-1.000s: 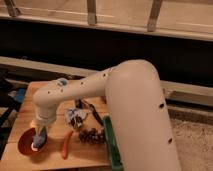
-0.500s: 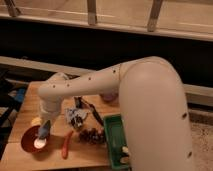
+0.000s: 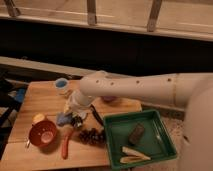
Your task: Wipe purple bowl with sponge
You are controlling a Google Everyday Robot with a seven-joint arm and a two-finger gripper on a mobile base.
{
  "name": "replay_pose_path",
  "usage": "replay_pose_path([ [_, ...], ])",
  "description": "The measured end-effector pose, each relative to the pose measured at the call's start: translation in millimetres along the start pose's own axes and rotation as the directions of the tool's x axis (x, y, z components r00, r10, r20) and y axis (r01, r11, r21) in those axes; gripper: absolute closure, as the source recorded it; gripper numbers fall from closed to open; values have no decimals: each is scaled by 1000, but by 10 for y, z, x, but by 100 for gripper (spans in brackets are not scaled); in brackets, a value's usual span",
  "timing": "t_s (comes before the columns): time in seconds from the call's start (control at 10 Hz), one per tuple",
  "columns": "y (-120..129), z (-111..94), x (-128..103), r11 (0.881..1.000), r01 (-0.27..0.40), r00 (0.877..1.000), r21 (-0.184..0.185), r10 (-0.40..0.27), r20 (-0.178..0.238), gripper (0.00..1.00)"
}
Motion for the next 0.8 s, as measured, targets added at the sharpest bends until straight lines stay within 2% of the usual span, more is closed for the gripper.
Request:
replay_pose_path([
  [0.1, -150, -244, -119, 999, -39, 998, -37, 41, 51, 100],
  [0.2, -307, -396, -218, 995, -76, 993, -71, 82, 88, 100],
  [0.3, -449, -510, -303, 989, -109, 985, -100, 121, 121, 100],
  [0.4, -642, -653, -402, 979, -152, 972, -133, 172, 160, 100],
  [0.5, -702, -704, -434, 975, -165, 966, -146, 190, 174, 100],
  [0.8, -701, -701, -435, 975, -166, 966, -147, 190, 173, 100],
])
